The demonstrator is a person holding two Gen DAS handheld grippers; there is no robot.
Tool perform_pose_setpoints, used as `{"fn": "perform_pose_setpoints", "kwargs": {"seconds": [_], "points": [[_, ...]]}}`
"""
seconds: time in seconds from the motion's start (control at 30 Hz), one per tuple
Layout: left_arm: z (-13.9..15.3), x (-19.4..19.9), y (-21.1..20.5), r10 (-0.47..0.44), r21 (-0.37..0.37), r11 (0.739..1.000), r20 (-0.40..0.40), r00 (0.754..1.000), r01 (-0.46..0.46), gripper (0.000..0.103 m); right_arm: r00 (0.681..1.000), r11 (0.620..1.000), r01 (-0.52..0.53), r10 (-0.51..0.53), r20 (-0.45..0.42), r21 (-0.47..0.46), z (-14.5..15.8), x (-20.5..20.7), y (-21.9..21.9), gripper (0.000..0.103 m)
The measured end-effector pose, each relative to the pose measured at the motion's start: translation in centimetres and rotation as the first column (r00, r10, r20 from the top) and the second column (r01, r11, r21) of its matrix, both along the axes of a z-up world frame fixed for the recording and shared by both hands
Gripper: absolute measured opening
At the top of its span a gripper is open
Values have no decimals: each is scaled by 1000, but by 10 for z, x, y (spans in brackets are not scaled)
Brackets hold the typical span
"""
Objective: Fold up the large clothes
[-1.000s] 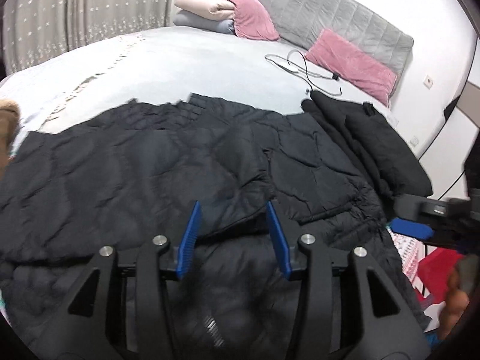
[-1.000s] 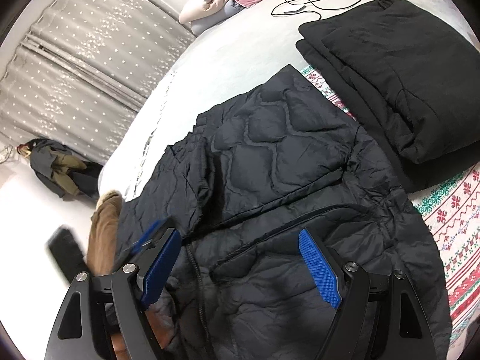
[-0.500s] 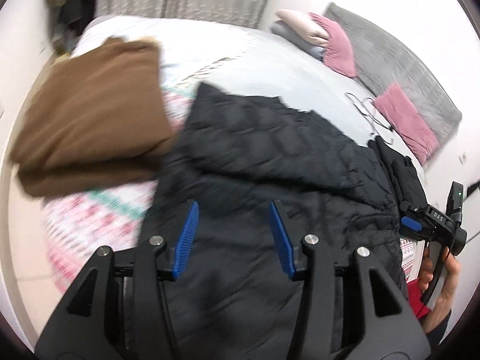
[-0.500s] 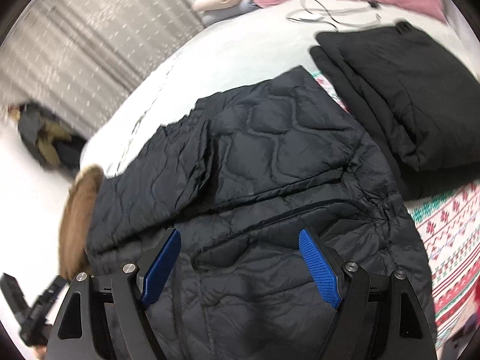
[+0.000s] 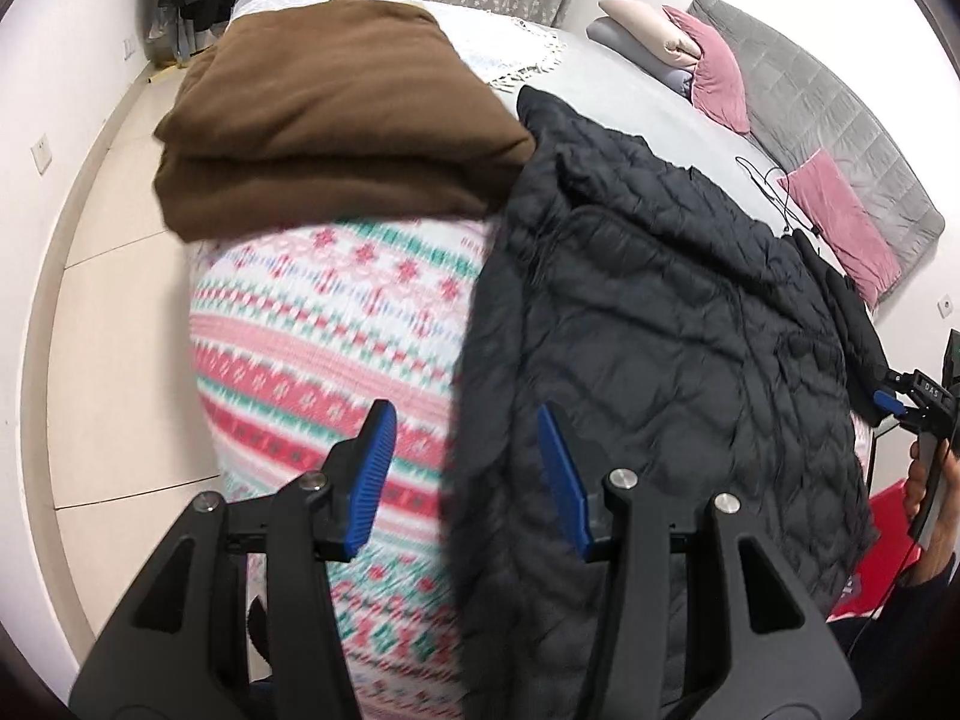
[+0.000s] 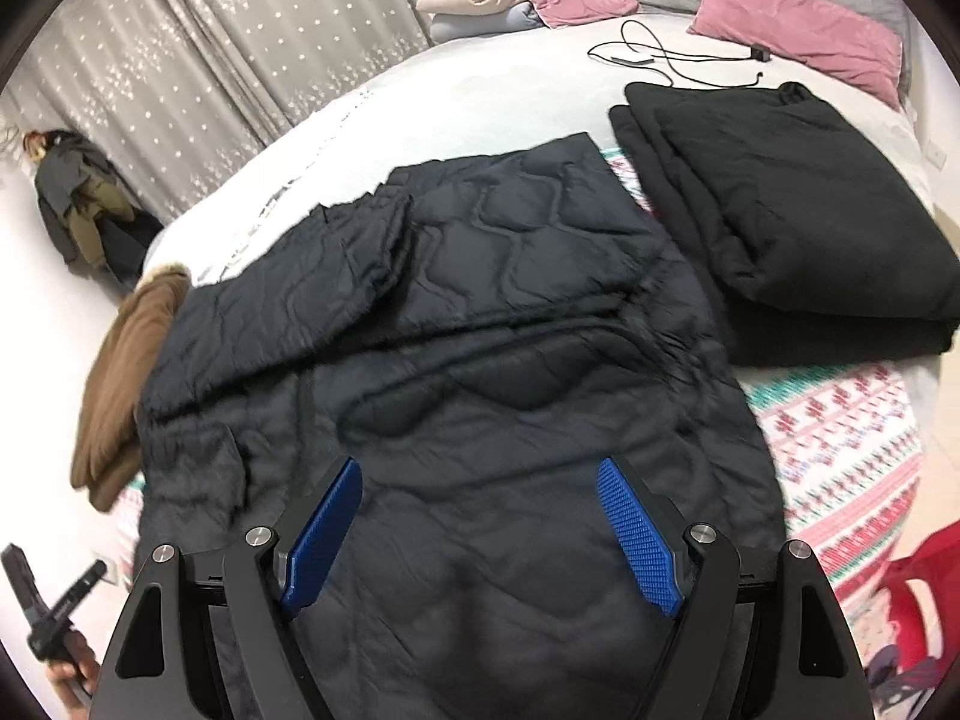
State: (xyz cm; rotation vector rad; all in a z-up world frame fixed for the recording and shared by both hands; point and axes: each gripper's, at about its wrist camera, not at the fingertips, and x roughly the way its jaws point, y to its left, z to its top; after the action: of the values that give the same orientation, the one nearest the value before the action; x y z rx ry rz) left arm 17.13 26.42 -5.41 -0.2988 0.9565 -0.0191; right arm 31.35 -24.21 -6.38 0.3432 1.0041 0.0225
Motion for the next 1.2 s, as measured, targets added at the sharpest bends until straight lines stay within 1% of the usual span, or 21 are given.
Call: {"fn": "perform_pose_setpoints", "kwargs": {"seconds": [0.07, 0.17, 0.23, 0.3, 0.4, 0.47, 0.57, 0.73, 0.87, 0.97, 1.07, 1.2], "points": [[-2, -9, 0, -9, 29, 1000, -1, 1000, 9, 51, 1000, 999, 2, -2, -13, -34, -5, -14, -6, 82], [-3, -22, -3, -14, 96, 995, 14, 1000, 12, 51, 999, 995, -19, 15, -42, -100, -17, -38, -14, 82], [-3, -33, -5, -10, 125, 992, 29, 1000, 6, 54, 998, 991, -28, 21, -56, -131, -23, -55, -20, 82], [-4, -40, -5, -13, 136, 991, 37, 999, 7, 58, 998, 989, -28, 20, -62, -145, -29, -70, -26, 82], [-4, -47, -8, -23, 180, 983, 44, 999, 14, 58, 997, 989, -27, 16, -78, -145, -39, -95, -35, 82], [-4, -51, -8, -25, 186, 982, 42, 999, 17, 58, 997, 989, -29, 17, -82, -147, -43, -106, -40, 82], [-6, -58, -5, -15, 166, 986, 32, 999, 9, 58, 996, 992, -20, 8, -90, -128, -50, -122, -48, 82], [-9, -71, 0, -5, 133, 991, 28, 1000, 1, 58, 993, 997, 15, -24, -116, -76, -64, -148, -68, 82], [-11, -81, -1, -5, 102, 995, 23, 1000, 2, 58, 992, 999, 41, -38, -122, 21, -71, -167, -82, 82], [-11, -87, -2, -11, 73, 997, 22, 1000, 10, 58, 990, 995, 70, -60, -131, 73, -75, -179, -92, 82], [-12, -90, -2, -21, 32, 999, 14, 1000, 20, 59, 984, 979, 120, -96, -148, 163, -83, -191, -108, 82], [-17, -88, -4, -43, -39, 998, -9, 999, 42, 61, 978, 938, 179, -136, -159, 296, -94, -204, -127, 82]]}}
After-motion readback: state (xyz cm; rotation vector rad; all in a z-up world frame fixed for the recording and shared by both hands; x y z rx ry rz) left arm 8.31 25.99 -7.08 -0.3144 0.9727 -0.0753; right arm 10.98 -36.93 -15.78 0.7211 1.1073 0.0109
